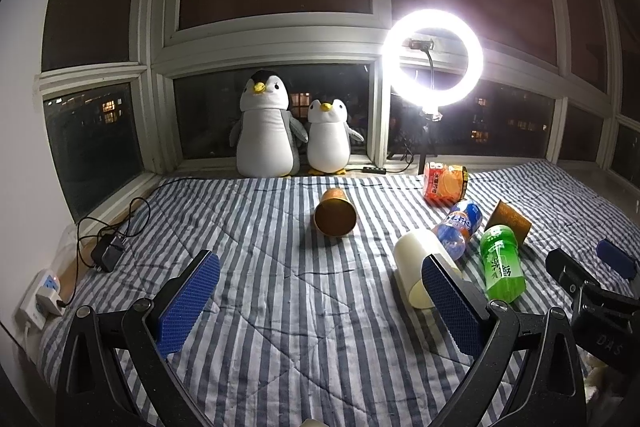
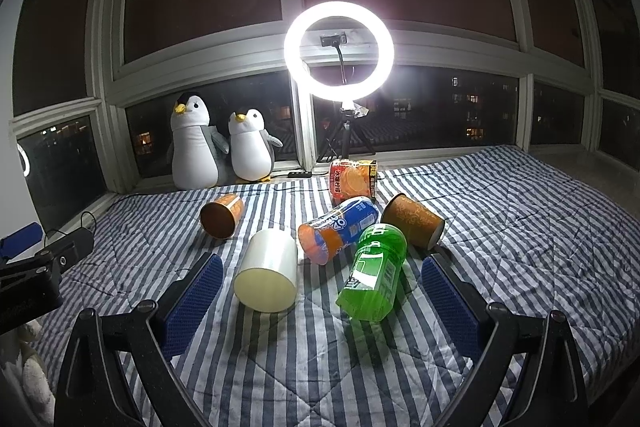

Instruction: Flip cup upside down

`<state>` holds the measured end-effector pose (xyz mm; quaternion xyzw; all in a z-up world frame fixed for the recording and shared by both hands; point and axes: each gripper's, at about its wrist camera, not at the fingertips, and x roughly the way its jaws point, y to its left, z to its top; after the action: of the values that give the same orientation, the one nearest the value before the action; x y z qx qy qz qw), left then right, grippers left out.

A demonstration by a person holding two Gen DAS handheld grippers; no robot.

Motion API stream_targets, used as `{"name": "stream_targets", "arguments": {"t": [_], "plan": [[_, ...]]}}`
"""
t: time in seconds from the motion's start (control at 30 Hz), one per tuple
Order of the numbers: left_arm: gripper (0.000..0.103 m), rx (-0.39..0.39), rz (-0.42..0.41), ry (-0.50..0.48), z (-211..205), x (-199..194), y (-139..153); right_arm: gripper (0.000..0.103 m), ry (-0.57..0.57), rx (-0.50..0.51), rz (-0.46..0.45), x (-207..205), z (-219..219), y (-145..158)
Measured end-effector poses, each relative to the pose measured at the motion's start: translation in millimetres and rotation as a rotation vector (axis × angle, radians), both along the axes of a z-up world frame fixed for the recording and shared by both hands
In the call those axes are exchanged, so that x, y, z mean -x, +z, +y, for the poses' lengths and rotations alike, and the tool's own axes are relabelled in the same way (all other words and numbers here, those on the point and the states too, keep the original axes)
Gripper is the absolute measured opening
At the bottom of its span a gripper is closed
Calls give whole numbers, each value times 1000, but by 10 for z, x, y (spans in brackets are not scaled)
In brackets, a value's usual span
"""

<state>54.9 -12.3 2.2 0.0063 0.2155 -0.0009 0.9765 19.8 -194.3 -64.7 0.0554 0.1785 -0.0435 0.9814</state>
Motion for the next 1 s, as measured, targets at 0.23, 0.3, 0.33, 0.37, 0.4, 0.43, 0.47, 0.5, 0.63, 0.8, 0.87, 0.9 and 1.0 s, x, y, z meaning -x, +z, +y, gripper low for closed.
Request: {"name": "stream_targets", "arguments": {"t": [0.23,0.3,0.33,0.37,0.4,0.43,0.47,0.5,0.63,0.8,0.87,0.9,1.0], "plan": [[102,-9,14,-11,-44,-137,-49,98,15,-3,6,-140,-55,29],[102,-10,21,-13,-58,-180,-65,98,23,-4,15,-209,-98,42],[102,-10,24,-13,-61,-201,-75,98,25,-4,18,-232,-111,41],[102,-10,28,-13,-66,-224,-86,98,29,-3,22,-269,-129,45],[102,-10,33,-15,-71,-247,-94,98,33,-1,28,-327,-158,55],[102,-10,38,-17,-78,-279,-102,98,37,0,30,-352,-163,58],[102,-11,43,-17,-91,-310,-112,98,48,-2,39,-413,-189,63],[102,-13,46,-18,-102,-335,-117,98,56,-3,47,-459,-205,62],[102,-28,63,-21,-148,-492,-140,98,104,7,101,-729,-292,43],[102,-34,94,-27,-170,-721,-163,98,148,45,164,-1134,-444,25],[102,-38,107,-31,-184,-827,-166,98,166,42,181,-1272,-519,33],[102,-42,112,-31,-189,-875,-167,98,172,45,191,-1365,-576,44],[102,-57,135,-23,-202,-1027,-181,98,212,55,211,-1589,-689,71]]}}
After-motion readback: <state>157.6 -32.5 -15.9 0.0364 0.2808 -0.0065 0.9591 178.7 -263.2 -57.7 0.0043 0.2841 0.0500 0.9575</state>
